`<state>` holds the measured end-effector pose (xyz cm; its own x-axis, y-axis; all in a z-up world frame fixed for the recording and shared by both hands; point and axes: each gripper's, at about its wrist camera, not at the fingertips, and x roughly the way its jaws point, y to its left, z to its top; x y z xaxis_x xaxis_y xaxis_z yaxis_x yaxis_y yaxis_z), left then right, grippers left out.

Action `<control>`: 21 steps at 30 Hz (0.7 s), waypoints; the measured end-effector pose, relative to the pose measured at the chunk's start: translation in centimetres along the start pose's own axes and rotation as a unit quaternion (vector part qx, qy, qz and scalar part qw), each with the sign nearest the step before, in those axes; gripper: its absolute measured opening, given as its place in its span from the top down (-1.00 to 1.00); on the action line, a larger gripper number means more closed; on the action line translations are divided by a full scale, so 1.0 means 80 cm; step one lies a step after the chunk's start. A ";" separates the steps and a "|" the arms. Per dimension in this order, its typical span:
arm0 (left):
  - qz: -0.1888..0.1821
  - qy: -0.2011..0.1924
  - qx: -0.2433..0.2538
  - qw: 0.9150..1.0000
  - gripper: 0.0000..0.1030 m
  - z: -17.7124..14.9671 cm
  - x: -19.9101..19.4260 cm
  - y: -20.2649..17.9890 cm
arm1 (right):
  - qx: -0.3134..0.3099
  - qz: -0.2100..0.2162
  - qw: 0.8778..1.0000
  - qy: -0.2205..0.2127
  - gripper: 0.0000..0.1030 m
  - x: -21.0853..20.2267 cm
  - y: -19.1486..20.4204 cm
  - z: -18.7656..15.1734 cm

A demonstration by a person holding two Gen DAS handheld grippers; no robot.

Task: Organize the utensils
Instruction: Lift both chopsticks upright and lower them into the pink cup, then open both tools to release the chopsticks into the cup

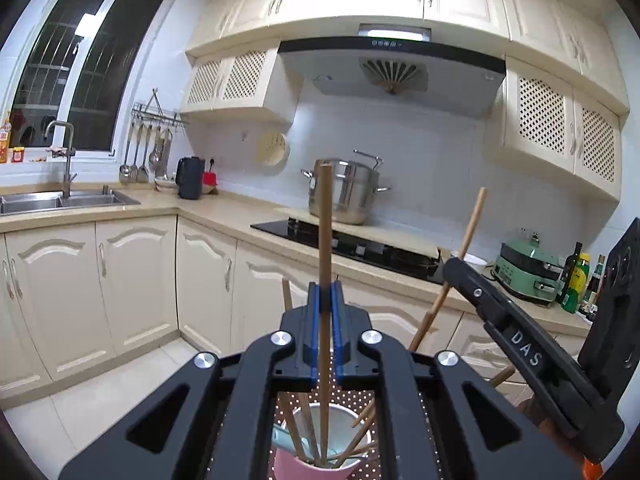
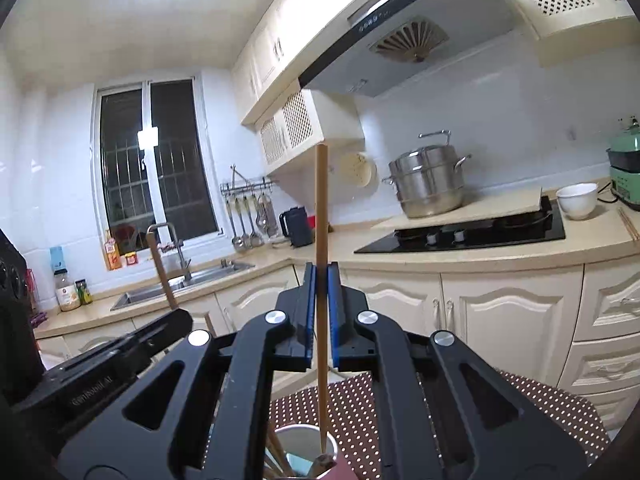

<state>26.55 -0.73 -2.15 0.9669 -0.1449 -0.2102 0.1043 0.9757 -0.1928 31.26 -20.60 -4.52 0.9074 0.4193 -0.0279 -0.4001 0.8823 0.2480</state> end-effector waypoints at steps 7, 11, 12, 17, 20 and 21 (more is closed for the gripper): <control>-0.013 0.018 0.004 1.000 0.89 -0.012 0.006 0.001 | -0.007 -0.001 1.000 0.023 0.87 0.007 0.006 -0.012; -0.016 0.031 0.011 0.999 0.87 -0.017 0.008 -0.002 | -0.013 -0.002 0.999 0.032 0.87 0.007 0.012 -0.017; -0.014 0.034 0.011 0.999 0.86 -0.018 0.008 -0.002 | -0.015 -0.002 0.999 0.034 0.87 0.007 0.013 -0.019; -0.010 0.036 0.008 0.999 0.55 -0.019 0.005 0.000 | -0.020 -0.001 0.999 0.044 0.87 0.007 0.018 -0.024; -0.015 0.037 0.002 0.999 0.35 -0.017 0.001 0.002 | -0.022 -0.002 0.999 0.049 0.87 0.007 0.019 -0.026; -0.018 0.035 -0.002 0.999 0.32 -0.017 -0.002 0.004 | -0.023 -0.003 0.998 0.052 0.87 0.007 0.020 -0.027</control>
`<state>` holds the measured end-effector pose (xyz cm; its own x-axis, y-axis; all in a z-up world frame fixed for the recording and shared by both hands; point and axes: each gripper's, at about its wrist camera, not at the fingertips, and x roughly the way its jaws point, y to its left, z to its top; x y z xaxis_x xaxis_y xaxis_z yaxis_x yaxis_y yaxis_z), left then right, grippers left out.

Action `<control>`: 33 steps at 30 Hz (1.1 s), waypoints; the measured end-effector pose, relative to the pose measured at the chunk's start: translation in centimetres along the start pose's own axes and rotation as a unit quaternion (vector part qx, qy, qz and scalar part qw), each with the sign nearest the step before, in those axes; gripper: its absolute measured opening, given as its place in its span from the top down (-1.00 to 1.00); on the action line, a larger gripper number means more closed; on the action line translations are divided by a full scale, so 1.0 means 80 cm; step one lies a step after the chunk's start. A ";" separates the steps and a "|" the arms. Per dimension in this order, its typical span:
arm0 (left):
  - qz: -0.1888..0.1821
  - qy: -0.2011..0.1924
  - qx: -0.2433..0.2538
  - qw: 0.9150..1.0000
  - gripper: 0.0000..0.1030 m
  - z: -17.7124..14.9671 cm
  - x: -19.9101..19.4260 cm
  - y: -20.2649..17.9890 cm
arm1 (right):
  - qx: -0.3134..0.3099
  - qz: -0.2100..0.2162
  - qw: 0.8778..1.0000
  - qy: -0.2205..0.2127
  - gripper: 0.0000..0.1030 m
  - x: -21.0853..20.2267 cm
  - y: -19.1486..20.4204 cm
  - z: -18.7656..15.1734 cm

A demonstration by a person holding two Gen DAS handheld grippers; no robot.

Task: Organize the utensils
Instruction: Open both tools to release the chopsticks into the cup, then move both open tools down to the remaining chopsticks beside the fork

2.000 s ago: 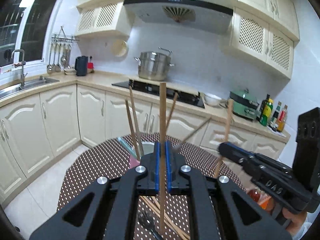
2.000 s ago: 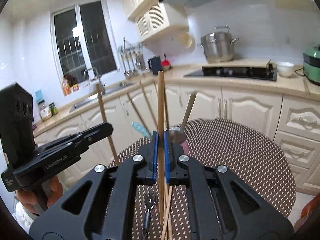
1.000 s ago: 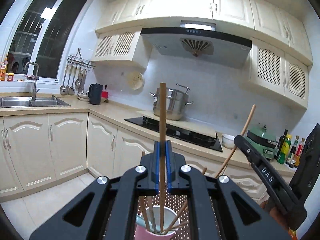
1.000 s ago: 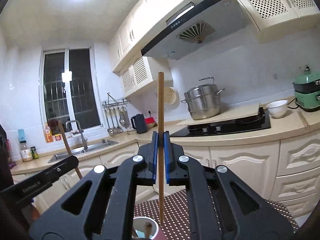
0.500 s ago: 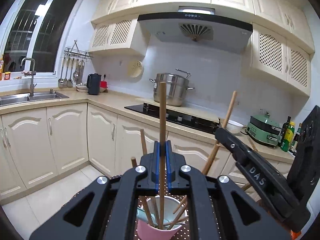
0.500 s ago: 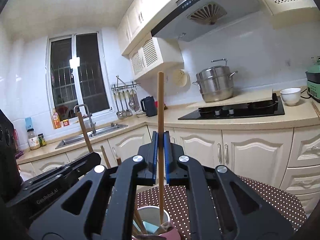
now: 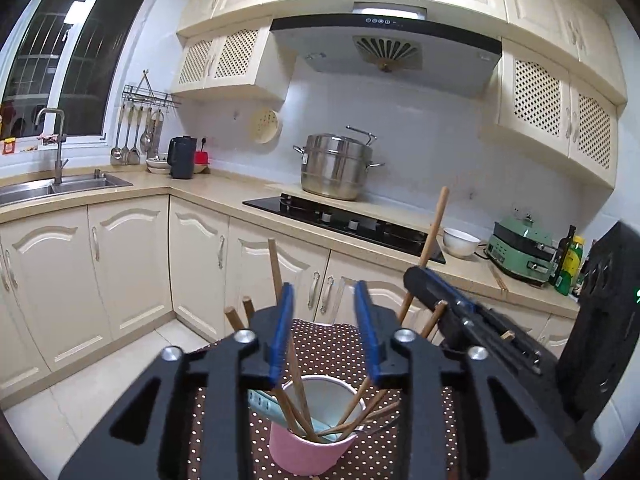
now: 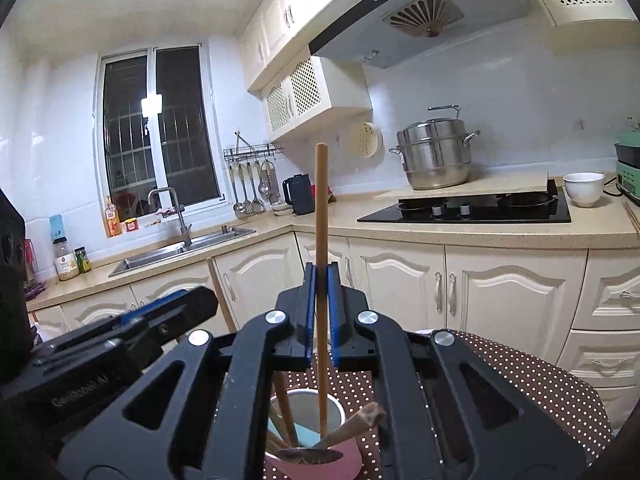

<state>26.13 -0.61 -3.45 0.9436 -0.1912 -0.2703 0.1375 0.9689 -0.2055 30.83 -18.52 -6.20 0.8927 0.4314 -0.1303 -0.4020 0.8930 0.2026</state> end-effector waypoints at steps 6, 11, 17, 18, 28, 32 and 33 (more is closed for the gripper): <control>0.002 -0.002 -0.013 1.000 0.23 0.003 -0.013 0.008 | -0.001 -0.005 1.000 0.008 0.87 -0.001 0.002 -0.004; 0.008 -0.001 -0.007 1.000 0.16 0.003 -0.022 0.008 | 0.000 -0.008 1.000 0.016 0.87 0.000 0.002 -0.007; 0.029 -0.001 -0.001 1.000 0.09 0.003 -0.035 0.010 | 0.000 -0.020 1.000 0.022 0.86 -0.006 0.007 -0.006; 0.036 -0.003 -0.004 0.999 0.09 0.004 -0.038 0.011 | 0.001 -0.022 1.000 0.022 0.86 -0.008 0.007 -0.005; 0.051 0.003 -0.005 0.999 0.07 0.015 -0.072 0.017 | -0.002 -0.034 0.999 0.020 -0.03 -0.030 0.026 0.005; 0.059 0.007 -0.007 0.998 0.03 0.017 -0.088 0.018 | -0.006 -0.042 0.999 0.013 -0.03 -0.043 0.030 0.012; 0.061 0.009 -0.008 0.998 0.03 0.018 -0.091 0.019 | -0.006 -0.045 0.999 0.011 -0.03 -0.046 0.031 0.013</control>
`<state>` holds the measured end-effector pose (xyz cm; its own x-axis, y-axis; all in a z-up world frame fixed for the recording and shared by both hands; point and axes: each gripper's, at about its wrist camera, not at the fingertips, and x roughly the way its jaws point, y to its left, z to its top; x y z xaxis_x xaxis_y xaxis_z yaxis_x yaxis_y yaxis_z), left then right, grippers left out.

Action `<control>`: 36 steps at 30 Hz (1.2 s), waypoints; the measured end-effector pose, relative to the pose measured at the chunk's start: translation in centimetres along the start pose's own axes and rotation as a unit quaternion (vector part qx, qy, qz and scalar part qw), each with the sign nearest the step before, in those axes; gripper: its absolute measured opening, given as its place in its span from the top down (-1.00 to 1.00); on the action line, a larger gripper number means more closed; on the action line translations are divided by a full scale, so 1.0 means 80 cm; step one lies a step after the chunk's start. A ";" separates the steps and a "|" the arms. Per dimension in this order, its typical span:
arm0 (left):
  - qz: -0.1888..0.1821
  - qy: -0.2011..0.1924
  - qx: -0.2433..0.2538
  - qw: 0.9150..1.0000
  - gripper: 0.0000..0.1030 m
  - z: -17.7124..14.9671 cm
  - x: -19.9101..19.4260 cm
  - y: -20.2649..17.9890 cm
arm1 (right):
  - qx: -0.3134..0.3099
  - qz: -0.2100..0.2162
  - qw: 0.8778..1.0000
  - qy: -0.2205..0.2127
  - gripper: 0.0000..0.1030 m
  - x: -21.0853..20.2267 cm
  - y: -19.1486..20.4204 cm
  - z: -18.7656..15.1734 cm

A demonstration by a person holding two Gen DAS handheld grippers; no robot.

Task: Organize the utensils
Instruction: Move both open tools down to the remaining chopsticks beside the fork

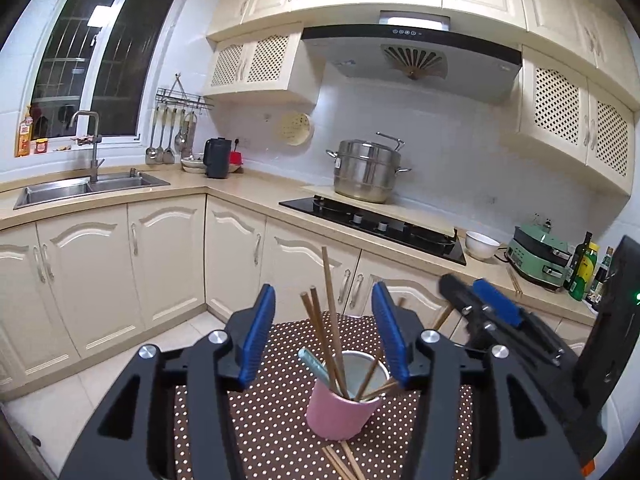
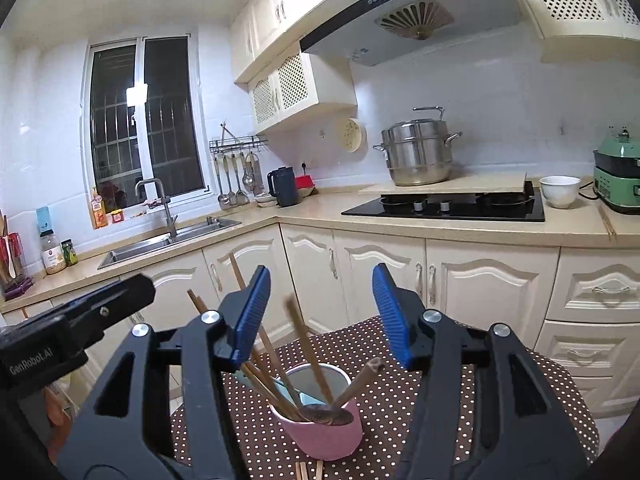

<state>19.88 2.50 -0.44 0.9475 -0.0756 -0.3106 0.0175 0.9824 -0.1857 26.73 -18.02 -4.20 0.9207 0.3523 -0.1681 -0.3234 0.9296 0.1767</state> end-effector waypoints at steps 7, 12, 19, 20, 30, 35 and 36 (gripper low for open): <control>0.011 0.021 0.013 1.000 0.02 -0.007 -0.021 -0.002 | -0.006 -0.016 1.000 -0.003 -0.09 -0.036 0.001 0.004; 0.009 0.048 0.027 0.998 0.00 -0.022 -0.029 -0.005 | -0.018 -0.010 0.999 0.037 -0.09 -0.052 0.001 -0.011; 0.001 0.128 0.027 0.991 0.00 -0.064 -0.019 -0.003 | -0.040 -0.015 0.992 0.123 -0.09 -0.058 0.000 -0.044; 0.000 0.146 0.027 0.989 0.00 -0.072 -0.014 -0.003 | -0.044 -0.017 0.990 0.136 -0.09 -0.057 0.001 -0.052; 0.007 0.270 0.010 0.963 0.00 -0.138 0.025 0.021 | -0.006 0.027 0.922 0.385 -0.09 0.008 -0.011 -0.175; 0.012 0.291 0.014 0.956 0.00 -0.155 0.029 0.026 | -0.002 0.038 0.906 0.422 0.37 0.023 -0.007 -0.203; 0.012 0.294 0.013 0.956 0.00 -0.156 0.031 0.025 | -0.001 0.041 0.904 0.426 0.37 0.025 -0.007 -0.206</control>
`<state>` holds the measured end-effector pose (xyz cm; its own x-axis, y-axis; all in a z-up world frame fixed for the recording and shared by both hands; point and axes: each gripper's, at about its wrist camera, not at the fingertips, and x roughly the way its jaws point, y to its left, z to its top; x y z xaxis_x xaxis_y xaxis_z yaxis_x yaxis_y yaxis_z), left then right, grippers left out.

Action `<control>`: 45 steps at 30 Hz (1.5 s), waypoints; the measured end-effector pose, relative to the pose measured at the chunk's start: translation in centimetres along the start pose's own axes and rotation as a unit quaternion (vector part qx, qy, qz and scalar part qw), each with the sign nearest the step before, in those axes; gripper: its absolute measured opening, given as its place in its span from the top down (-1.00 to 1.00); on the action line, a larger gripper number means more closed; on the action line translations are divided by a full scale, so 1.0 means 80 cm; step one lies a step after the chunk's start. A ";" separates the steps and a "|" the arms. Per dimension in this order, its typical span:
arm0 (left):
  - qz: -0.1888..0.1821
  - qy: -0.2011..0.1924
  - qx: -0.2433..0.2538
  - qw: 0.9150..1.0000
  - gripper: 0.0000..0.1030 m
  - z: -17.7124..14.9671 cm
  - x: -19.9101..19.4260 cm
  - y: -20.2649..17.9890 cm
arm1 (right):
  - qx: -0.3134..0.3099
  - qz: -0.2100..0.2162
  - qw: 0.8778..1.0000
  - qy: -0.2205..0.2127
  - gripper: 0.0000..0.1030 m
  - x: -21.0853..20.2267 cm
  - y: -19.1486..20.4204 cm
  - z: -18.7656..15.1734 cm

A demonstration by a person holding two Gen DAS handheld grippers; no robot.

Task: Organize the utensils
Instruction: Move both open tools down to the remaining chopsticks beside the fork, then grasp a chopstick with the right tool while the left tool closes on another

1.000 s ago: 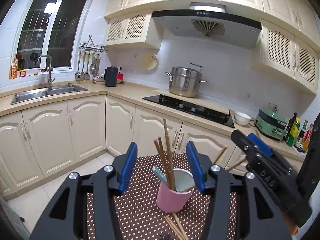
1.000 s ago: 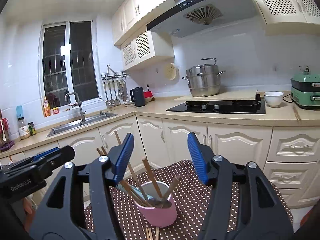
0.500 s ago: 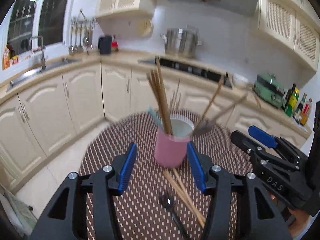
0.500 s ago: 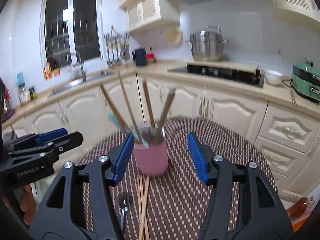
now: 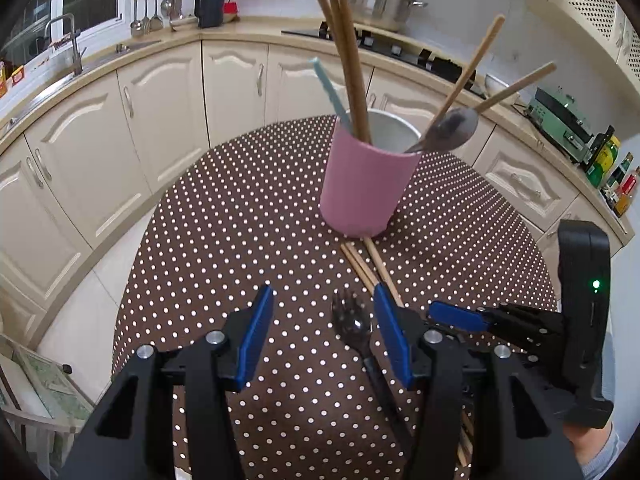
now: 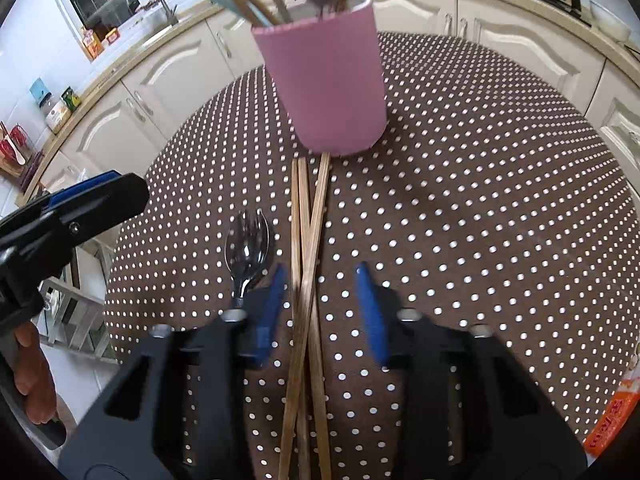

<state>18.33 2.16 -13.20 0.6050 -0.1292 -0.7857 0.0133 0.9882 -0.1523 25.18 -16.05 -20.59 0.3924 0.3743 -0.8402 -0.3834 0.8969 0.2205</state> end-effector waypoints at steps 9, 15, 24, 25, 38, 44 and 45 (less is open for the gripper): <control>-0.022 0.029 -0.010 0.999 0.00 -0.003 0.013 -0.001 | -0.007 0.006 1.000 0.013 0.77 0.015 0.004 0.007; -0.062 0.066 -0.009 0.996 0.00 -0.008 0.027 -0.022 | -0.004 -0.003 1.000 0.010 0.87 0.002 -0.014 0.001; -0.072 0.129 -0.009 0.989 0.32 -0.022 0.067 -0.059 | 0.024 -0.007 1.000 0.004 0.87 -0.018 -0.055 -0.014; -0.073 0.134 -0.010 0.988 0.33 -0.022 0.071 -0.061 | 0.028 -0.005 1.000 0.004 0.87 -0.019 -0.060 -0.016; -0.030 0.168 -0.009 0.985 0.60 -0.029 0.115 -0.095 | 0.042 0.032 0.999 -0.005 0.87 -0.028 -0.083 -0.034; 0.000 0.174 0.012 0.985 0.67 -0.008 0.140 -0.127 | 0.039 0.036 0.999 0.002 0.87 -0.028 -0.089 -0.030; 0.004 0.175 0.014 0.985 0.68 -0.005 0.144 -0.131 | 0.036 0.034 0.999 0.005 0.87 -0.028 -0.088 -0.029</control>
<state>24.81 -9.68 -20.89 0.2946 -0.1373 -0.9457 0.0348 0.9905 -0.1330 25.07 -23.77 -21.43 0.3590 0.4327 -0.8270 -0.3470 0.8844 0.3122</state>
